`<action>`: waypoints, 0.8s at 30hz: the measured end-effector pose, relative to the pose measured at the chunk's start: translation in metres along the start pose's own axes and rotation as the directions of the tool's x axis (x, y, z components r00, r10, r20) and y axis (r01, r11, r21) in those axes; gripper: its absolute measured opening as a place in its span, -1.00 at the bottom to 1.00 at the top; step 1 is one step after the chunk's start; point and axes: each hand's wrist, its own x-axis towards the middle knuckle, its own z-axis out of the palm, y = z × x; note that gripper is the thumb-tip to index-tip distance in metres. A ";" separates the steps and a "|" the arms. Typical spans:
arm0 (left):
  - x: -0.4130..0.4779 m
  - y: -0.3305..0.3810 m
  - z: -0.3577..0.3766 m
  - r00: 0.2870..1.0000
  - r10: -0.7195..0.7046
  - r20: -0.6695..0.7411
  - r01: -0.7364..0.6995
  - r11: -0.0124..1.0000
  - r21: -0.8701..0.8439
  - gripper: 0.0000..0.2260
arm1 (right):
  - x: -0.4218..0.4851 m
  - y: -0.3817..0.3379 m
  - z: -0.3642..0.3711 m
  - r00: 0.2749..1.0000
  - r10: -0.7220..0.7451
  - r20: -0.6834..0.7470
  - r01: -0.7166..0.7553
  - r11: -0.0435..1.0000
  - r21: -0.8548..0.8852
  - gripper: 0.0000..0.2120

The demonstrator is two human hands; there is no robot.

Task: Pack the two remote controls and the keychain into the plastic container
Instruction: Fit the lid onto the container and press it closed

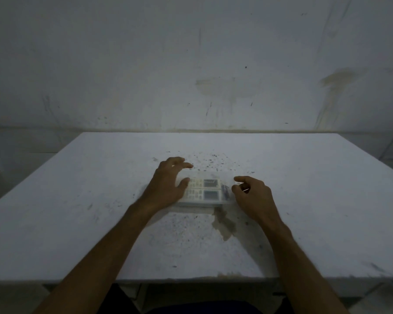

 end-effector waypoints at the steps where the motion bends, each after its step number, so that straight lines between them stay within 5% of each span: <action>1: 0.001 0.009 0.000 0.997 0.056 0.046 -0.058 0.998 0.034 -0.62 | 0.000 0.000 0.000 1.000 0.000 0.003 0.000 1.000 -0.001 -0.61; 7: 0.008 0.037 0.027 0.944 0.072 0.322 -0.172 0.941 0.292 -0.24 | 0.005 0.003 -0.001 0.995 0.067 0.070 -0.071 0.996 0.058 -0.62; 14: 0.020 0.039 0.023 0.914 0.072 0.399 -0.227 0.906 0.358 -0.18 | 0.046 -0.007 -0.005 0.950 0.277 0.146 -0.306 0.920 0.246 -0.74; 19: 0.021 0.041 0.021 0.887 0.066 0.457 -0.250 0.901 0.354 -0.18 | 0.054 -0.014 -0.009 0.819 0.473 0.325 -0.562 0.777 0.285 -0.75; 24: 0.017 0.046 0.020 0.885 0.046 0.464 -0.241 0.897 0.370 -0.16 | 0.047 -0.013 -0.011 0.893 0.370 0.258 -0.429 0.873 0.232 -0.73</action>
